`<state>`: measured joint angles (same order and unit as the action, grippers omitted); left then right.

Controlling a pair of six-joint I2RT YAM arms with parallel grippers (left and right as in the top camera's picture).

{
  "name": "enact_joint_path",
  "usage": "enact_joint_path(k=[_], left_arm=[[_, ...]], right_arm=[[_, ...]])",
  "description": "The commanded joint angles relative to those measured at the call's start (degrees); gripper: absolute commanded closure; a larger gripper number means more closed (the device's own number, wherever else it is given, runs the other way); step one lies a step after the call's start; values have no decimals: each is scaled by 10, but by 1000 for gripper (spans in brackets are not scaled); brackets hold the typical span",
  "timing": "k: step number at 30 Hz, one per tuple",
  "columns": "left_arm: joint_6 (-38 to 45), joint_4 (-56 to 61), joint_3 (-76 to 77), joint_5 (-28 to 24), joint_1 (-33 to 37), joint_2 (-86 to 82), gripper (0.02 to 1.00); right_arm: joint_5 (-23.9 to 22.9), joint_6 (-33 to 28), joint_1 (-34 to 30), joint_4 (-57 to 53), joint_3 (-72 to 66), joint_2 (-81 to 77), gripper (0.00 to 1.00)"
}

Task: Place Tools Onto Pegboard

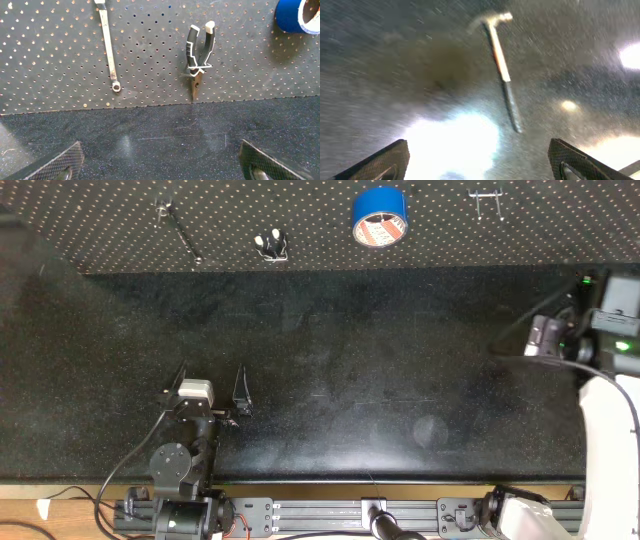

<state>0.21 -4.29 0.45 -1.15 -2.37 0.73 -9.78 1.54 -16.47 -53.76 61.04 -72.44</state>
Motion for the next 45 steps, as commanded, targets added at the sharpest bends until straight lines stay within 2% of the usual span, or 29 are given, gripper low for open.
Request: enact_joint_path(k=[1, 3, 6, 13, 14, 16, 17, 19, 20, 22, 24, 26, 28, 31, 34, 37, 40, 43, 45], left_arm=[[7, -4, -1, 5, -3, -4, 23], [7, -4, -1, 5, -3, -4, 25], [7, -4, -1, 5, -3, -4, 23], [7, -4, -1, 5, -3, -4, 23], [7, -4, -1, 5, -3, -4, 23], [7, -4, -1, 5, -3, -4, 23], [7, -4, -1, 5, -3, -4, 23], [7, -4, -1, 5, -3, -4, 23], [7, -4, -1, 5, -3, -4, 23], [7, -4, -1, 5, -3, -4, 23], [7, -4, -1, 5, -3, -4, 23], [7, -4, -1, 5, -3, -4, 23], [7, -4, -1, 5, -3, -4, 23], [7, -4, -1, 5, -3, -4, 25], [7, -4, -1, 5, -3, -4, 23], [7, -4, -1, 5, -3, -4, 23], [7, -4, -1, 5, -3, -4, 23], [7, -4, -1, 5, -3, -4, 23], [7, -4, -1, 5, -3, -4, 23]], right_arm=[[74, -142, -78, 0, -12, -50, 93], [110, -198, -116, 0, -12, -86, 93], [139, -198, -145, -1, -12, -146, 93], [132, -197, -146, -21, -12, -174, 88], [105, -209, -146, -29, -12, -174, 14], [73, -268, -146, -32, -12, -174, 25], [77, -276, -146, -34, -12, -174, 25], [103, -355, -148, -53, -12, -174, 25], [104, -360, -153, -54, -12, -174, 25], [126, -416, -202, -57, -12, -174, 25], [129, -466, -260, -55, -12, -174, 25], [128, -486, -303, -45, -12, -174, 25], [126, -489, -320, -20, -12, -179, 25], [101, -499, -320, 11, -12, -217, 25], [100, -495, -312, 34, -12, -245, 25], [76, -450, -257, 62, -12, -247, 25], [59, -432, -227, 80, -11, -267, 25], [64, -426, -228, 102, -11, -287, 25], [97, -422, -228, 109, -11, -291, 25]])
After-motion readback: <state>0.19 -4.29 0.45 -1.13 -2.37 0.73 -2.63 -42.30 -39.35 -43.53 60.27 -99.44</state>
